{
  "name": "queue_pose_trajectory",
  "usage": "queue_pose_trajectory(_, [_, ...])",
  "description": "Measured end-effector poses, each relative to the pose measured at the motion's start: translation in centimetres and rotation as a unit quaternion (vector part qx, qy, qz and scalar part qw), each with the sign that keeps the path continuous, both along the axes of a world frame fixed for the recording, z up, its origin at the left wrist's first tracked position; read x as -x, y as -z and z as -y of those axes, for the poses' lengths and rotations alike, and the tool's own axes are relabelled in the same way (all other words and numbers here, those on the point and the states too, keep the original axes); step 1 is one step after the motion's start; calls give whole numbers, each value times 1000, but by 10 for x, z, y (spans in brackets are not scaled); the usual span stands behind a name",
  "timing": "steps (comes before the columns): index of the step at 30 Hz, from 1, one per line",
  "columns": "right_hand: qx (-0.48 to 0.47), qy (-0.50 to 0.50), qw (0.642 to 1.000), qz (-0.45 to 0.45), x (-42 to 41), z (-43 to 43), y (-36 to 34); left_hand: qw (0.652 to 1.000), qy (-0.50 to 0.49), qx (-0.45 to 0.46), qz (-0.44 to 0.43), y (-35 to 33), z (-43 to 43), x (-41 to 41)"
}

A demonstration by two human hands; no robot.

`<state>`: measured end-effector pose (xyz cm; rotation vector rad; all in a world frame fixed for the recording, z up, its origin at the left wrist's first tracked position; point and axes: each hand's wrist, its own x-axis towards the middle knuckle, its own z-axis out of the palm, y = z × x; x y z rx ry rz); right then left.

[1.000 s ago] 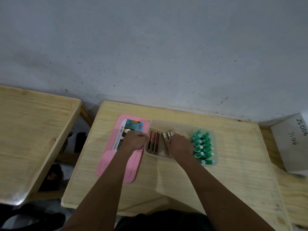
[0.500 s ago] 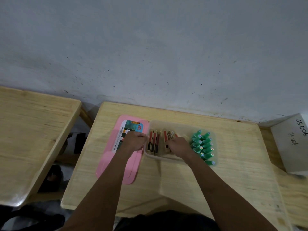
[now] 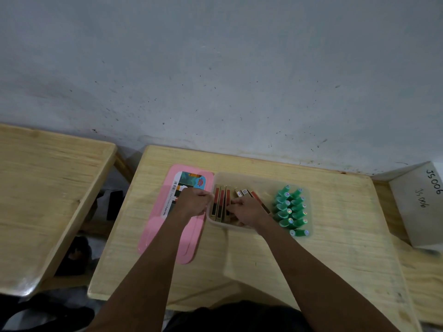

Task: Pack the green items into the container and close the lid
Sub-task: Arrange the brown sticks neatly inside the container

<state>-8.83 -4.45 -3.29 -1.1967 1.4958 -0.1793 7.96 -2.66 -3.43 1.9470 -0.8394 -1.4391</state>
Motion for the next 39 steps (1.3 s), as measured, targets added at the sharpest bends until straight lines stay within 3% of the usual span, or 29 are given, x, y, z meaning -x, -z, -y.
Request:
queue_pose_trajectory(8, [122,-85,981,-124,5,4,9,1000,4,3,3,-1,0,0])
queue_pose_trajectory(11, [197,-74,945,-248,19,5,8,1000,8,4,7,-1,-1,0])
queue_pose_trajectory(13, [206,-123,909,-340,21,4,8,1000,10,4,6,-1,0,0])
queue_pose_trajectory(15, [209,-141,896,-365,19,2,8,1000,7,5,4,-1,0,0])
queue_pose_trajectory(23, [235,-148,884,-377,15,0,11,1000,7,9,21,-2,-1,3])
queue_pose_trajectory(25, [222,-147,895,-358,16,2,11,1000,10,10,21,-2,-1,2])
queue_pose_trajectory(27, [180,-95,932,-299,16,4,13,1000,12,10,26,-2,-2,2])
queue_pose_trajectory(29, [135,-3,975,-175,16,6,16,999,11,11,31,-1,-2,2])
queue_pose_trajectory(32, [61,99,991,-65,17,6,15,999,11,14,27,-1,-2,2])
queue_pose_trajectory(35, [32,58,996,-59,18,4,16,1000,9,13,22,-2,-1,2])
queue_pose_trajectory(39, [95,-33,988,-116,8,2,26,1000,8,12,21,-1,-1,2])
